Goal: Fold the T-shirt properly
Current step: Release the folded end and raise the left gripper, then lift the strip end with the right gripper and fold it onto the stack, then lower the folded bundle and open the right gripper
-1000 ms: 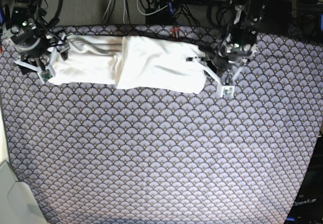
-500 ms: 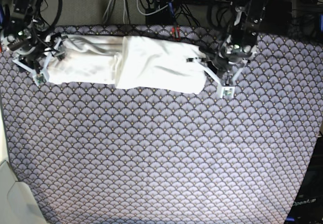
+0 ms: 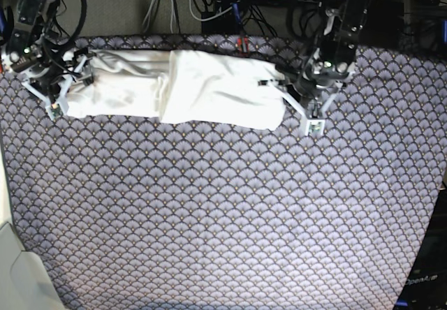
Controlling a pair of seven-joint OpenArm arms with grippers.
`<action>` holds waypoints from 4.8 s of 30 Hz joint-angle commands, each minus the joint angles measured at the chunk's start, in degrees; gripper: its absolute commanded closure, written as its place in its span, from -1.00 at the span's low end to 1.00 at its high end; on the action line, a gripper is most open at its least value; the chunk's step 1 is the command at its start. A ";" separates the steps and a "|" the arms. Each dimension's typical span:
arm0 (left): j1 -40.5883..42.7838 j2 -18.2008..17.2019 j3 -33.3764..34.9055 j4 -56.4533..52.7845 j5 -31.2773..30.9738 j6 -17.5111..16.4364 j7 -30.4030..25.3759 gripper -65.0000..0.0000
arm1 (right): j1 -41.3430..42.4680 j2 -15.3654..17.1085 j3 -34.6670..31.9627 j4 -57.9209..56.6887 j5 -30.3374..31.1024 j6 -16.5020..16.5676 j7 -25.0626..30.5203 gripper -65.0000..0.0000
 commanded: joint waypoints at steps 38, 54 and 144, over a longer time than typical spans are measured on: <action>8.12 -2.07 -0.92 13.53 0.32 0.49 3.92 0.99 | -0.50 -2.56 -0.45 17.70 -1.09 -0.05 -1.07 1.00; 15.33 -1.89 -28.70 16.43 0.23 0.05 4.01 0.99 | -2.17 -8.01 -10.03 21.40 -0.83 -0.05 -0.45 1.00; 19.11 -4.00 -34.15 16.52 0.14 -0.04 4.01 0.99 | 5.65 -17.59 -47.57 1.53 -1.09 -0.05 9.30 1.00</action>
